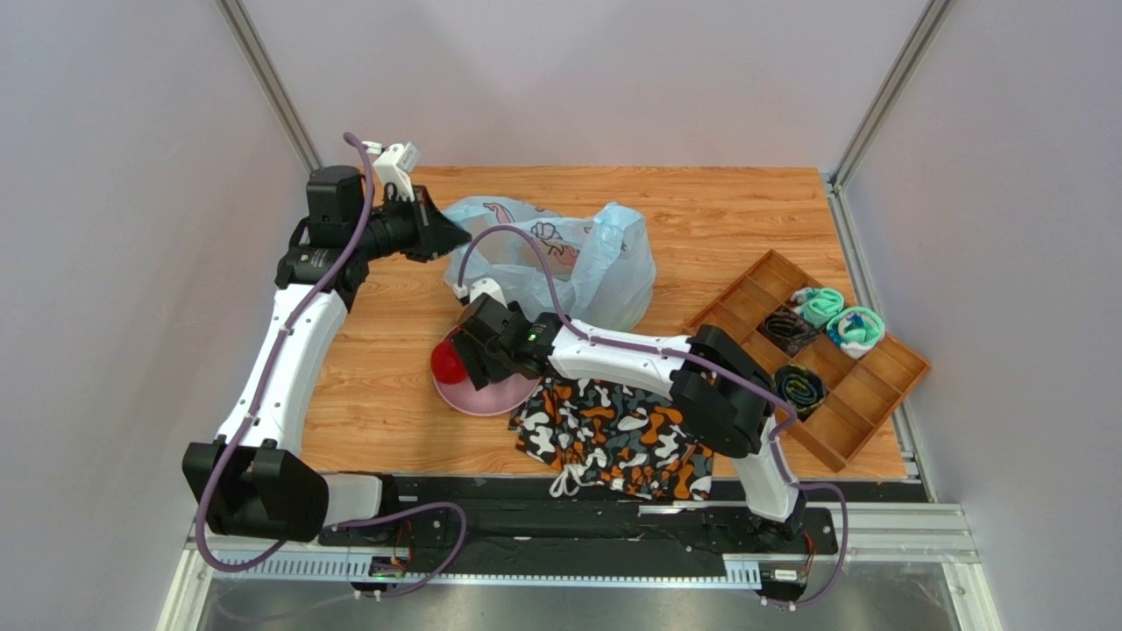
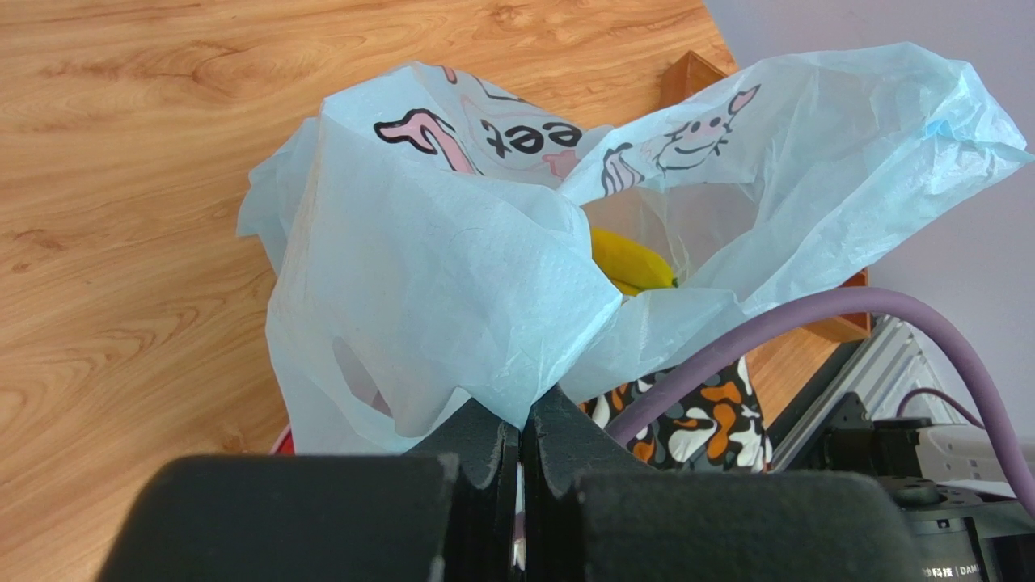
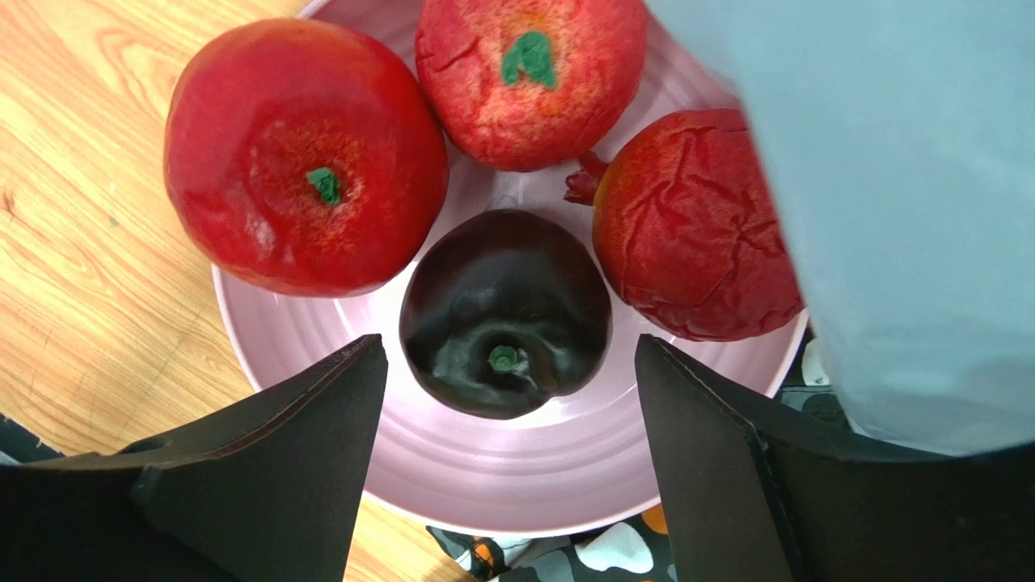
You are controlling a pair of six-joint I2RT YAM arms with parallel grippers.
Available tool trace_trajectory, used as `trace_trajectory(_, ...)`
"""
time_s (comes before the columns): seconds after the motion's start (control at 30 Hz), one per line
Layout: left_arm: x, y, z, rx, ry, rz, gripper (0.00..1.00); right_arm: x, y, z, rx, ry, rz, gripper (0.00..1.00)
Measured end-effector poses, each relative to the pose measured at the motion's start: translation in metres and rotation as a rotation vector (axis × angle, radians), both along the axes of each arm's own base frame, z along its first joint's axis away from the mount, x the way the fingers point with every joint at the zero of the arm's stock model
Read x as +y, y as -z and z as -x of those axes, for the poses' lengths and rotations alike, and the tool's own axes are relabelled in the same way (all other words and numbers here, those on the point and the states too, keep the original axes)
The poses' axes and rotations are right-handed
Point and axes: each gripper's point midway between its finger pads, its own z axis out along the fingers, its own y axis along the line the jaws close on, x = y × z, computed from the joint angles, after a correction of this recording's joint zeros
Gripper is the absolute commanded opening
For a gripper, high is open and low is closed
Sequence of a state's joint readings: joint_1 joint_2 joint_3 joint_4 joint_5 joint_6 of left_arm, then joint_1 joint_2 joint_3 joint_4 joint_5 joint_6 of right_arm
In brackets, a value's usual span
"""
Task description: Place the fruits into the plastic bag
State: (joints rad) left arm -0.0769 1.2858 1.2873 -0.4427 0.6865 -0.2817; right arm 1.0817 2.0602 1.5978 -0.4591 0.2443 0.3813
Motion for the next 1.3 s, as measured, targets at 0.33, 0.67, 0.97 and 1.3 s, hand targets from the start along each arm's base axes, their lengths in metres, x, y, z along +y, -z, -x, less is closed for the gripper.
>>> trace_trajectory(0.33,0.000,0.000,0.000,0.000,0.000,0.000,0.00,0.000,0.003,-0.007,0.013,0.021,-0.013,0.74)
trace_trajectory(0.67,0.000,0.000,0.000,0.001,0.000,0.000,0.00,0.002,0.013,-0.004,0.035,0.007,-0.007,0.57)
trace_trajectory(0.97,0.000,0.000,0.000,0.001,0.000,0.000,0.00,0.003,0.012,-0.004,0.025,-0.014,-0.002,0.39)
trace_trajectory(1.3,0.000,0.000,0.000,0.001,0.001,0.001,0.00,-0.004,-0.021,0.056,0.001,-0.307,-0.097,0.35)
